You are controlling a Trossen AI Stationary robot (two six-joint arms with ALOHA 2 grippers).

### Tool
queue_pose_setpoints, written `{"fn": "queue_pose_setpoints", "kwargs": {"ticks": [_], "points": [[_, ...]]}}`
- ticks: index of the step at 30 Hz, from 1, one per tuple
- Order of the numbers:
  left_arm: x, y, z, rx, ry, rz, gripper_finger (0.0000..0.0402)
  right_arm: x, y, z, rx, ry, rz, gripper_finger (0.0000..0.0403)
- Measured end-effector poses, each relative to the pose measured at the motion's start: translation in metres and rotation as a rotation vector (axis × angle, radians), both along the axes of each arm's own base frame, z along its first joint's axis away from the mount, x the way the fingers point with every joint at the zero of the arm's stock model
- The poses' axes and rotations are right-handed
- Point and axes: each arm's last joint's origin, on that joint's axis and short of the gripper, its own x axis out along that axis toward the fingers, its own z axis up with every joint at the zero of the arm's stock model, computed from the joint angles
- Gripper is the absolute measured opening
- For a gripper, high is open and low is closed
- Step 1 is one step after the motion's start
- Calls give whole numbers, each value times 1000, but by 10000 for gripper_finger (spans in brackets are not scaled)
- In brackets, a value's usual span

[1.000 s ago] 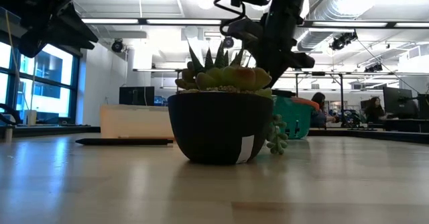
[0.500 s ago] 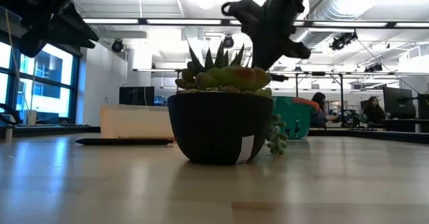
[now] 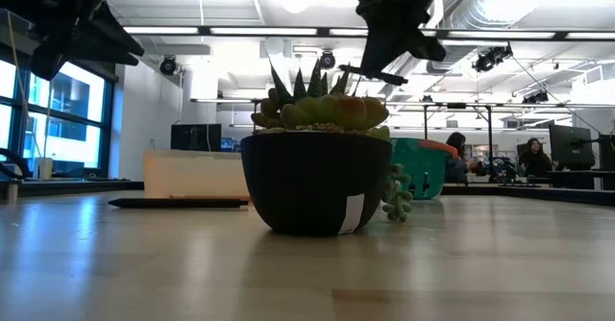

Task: Sort pens & pencils
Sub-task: Put the black pen into the green basket

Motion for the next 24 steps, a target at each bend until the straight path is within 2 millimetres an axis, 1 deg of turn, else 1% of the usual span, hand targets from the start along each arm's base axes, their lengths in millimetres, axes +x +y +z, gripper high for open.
{"fn": "queue_pose_setpoints", "kwargs": {"ticks": [4,14,24], "points": [[0,0,0,9,-6,8,76,-6,-10,4,-25,14,-6,0],[0,1,1,17,-23,24,76,-15,-33,1,-67,89,15,0],[0,1,1,30,-43,46,76,-28,-72,-1,-134,162,43,0]]}}
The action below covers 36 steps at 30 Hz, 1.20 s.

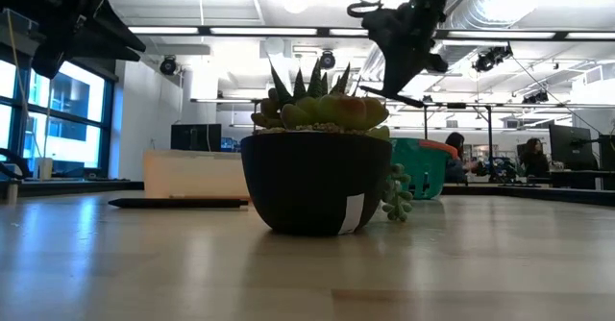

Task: Sort pens & pencils
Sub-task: Put the black pen into the green basket

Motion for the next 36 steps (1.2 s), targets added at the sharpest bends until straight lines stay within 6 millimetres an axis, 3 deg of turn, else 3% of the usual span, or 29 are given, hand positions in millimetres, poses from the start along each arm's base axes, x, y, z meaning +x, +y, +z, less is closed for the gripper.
{"fn": "queue_pose_setpoints", "kwargs": {"ticks": [13,25,36], "points": [[0,0,0,11,-15,15,76,-21,-52,1,-110,50,43,0],[0,0,1,0,-34,25,76,-32,-80,3,-222,76,135,0],[0,0,1,1,-34,26,76,-17,-96,-27,-215,152,318,0]]}}
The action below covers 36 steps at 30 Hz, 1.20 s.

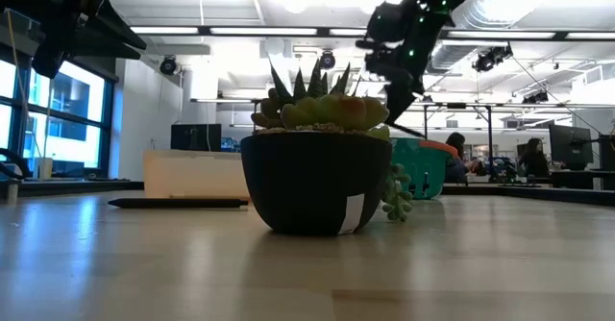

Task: Sort pens & pencils
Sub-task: Put the black pen into the green basket

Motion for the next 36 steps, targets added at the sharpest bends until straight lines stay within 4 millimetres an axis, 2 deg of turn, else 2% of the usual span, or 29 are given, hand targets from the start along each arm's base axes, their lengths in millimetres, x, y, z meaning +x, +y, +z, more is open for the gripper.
{"fn": "queue_pose_setpoints", "kwargs": {"ticks": [9,19,29,36], "points": [[0,0,0,14,-5,10,76,17,-10,-36,27,92,132,0],[0,0,0,14,-6,11,76,24,-15,-67,55,208,258,0],[0,0,0,14,-6,11,76,26,-16,-79,78,251,279,2],[0,0,0,15,-6,11,76,25,-15,-80,105,248,264,44]]}}
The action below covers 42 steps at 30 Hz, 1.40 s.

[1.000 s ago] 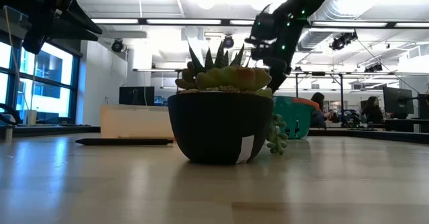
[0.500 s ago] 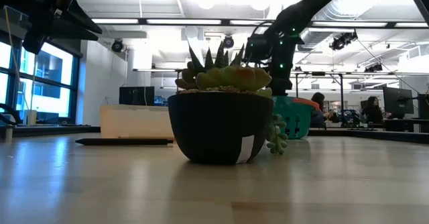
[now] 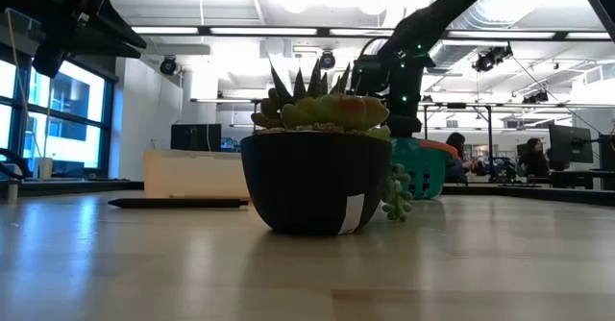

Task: Sort pens & pencils
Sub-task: Put the black pen into the green basket

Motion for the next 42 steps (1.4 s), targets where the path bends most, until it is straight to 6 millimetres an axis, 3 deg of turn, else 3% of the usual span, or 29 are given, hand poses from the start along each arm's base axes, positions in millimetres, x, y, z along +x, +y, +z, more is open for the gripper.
{"fn": "queue_pose_setpoints", "kwargs": {"ticks": [5,20,35,42], "points": [[0,0,0,0,0,0,76,0,0,0,1,0,-1,61],[0,0,0,0,0,0,76,1,-1,5,3,-3,-17,62],[1,-1,-1,-50,20,-41,76,16,-3,82,-7,-72,-64,62],[5,-5,-5,-95,97,-107,76,21,2,126,48,-280,-106,62]]}}
